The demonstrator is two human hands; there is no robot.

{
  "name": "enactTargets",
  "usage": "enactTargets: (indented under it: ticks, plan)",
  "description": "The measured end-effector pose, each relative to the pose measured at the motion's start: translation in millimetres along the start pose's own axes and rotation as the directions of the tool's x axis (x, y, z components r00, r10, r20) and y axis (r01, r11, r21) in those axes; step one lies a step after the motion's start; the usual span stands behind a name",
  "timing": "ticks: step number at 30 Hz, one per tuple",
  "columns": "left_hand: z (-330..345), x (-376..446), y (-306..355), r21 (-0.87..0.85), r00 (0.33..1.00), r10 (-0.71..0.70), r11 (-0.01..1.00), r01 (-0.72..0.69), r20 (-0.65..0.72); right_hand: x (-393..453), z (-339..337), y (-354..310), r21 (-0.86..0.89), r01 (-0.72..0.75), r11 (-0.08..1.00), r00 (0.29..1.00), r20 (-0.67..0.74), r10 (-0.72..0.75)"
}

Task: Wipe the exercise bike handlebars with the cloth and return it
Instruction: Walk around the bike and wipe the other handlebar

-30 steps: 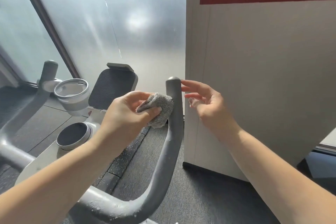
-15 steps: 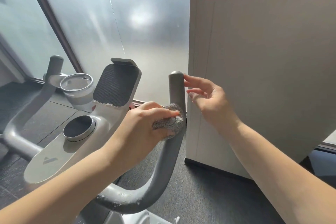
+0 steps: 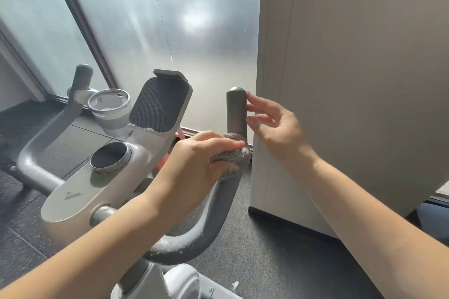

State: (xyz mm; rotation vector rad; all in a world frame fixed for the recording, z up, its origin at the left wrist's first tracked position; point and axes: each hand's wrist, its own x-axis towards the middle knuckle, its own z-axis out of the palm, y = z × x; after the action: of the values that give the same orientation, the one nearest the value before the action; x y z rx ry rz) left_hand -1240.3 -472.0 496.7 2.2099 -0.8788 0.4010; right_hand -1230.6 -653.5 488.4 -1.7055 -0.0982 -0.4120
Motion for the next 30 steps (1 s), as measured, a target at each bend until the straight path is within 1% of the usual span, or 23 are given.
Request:
enactTargets:
  ticks: [2,3,4,7,8,9,12,15,19,23,27,30]
  plan:
    - [-6.9,-9.6,1.7,0.029,0.996,-0.041,0.999,0.039,0.080,-1.5,0.2,1.4,0.009,0.000,1.000,1.000,0.008,-0.001]
    - [-11.2,-10.6,2.0,0.032,0.994,-0.057,0.998,0.054,0.093,-2.1,0.0,2.3,0.010,0.000,1.000,1.000,0.015,0.000]
    - [-14.8,-9.2,2.1,0.025,0.995,-0.074,0.997,0.072,0.070,-2.5,-0.4,3.5,0.002,-0.001,1.000,1.000,0.021,0.000]
    - [-15.8,5.5,0.9,-0.003,0.979,-0.133,0.991,0.134,-0.157,-3.0,-2.0,5.8,-0.029,0.007,1.000,0.999,0.044,-0.006]
    - [-12.5,10.6,2.1,-0.011,0.968,-0.146,0.989,0.147,-0.202,-3.8,-2.3,6.3,-0.034,0.009,0.999,0.999,0.054,-0.007]
    - [-8.2,13.0,3.3,-0.017,0.967,-0.154,0.988,0.153,-0.202,-5.2,-2.3,6.9,-0.036,0.011,0.999,0.998,0.061,-0.009]
    - [3.1,4.4,0.5,0.002,0.987,-0.130,0.991,0.131,-0.090,-10.8,-1.0,8.8,-0.041,0.027,0.999,0.998,0.057,-0.025]
    - [1.3,-11.2,-4.9,0.001,0.995,-0.093,0.996,0.093,0.041,-15.7,3.2,11.1,-0.054,0.025,0.998,0.999,0.023,-0.024]
    - [-11.2,-13.5,-1.6,0.030,0.979,-0.066,0.998,0.061,0.192,-21.8,12.6,10.7,-0.058,-0.006,0.998,0.999,-0.054,0.003]
    - [-22.0,-18.0,-1.6,0.056,0.945,0.027,0.997,-0.047,0.326,-35.9,22.3,7.1,-0.078,-0.052,0.996,0.991,-0.125,0.042]
    - [-30.7,-35.6,-7.0,0.023,0.926,0.087,0.994,-0.102,0.368,-58.9,34.5,5.9,-0.132,-0.101,0.986,0.984,-0.157,0.080]
    - [-35.6,-52.5,-9.0,-0.019,0.921,0.115,0.993,-0.116,0.373,-72.6,41.8,0.3,-0.187,-0.129,0.974,0.972,-0.216,0.088]
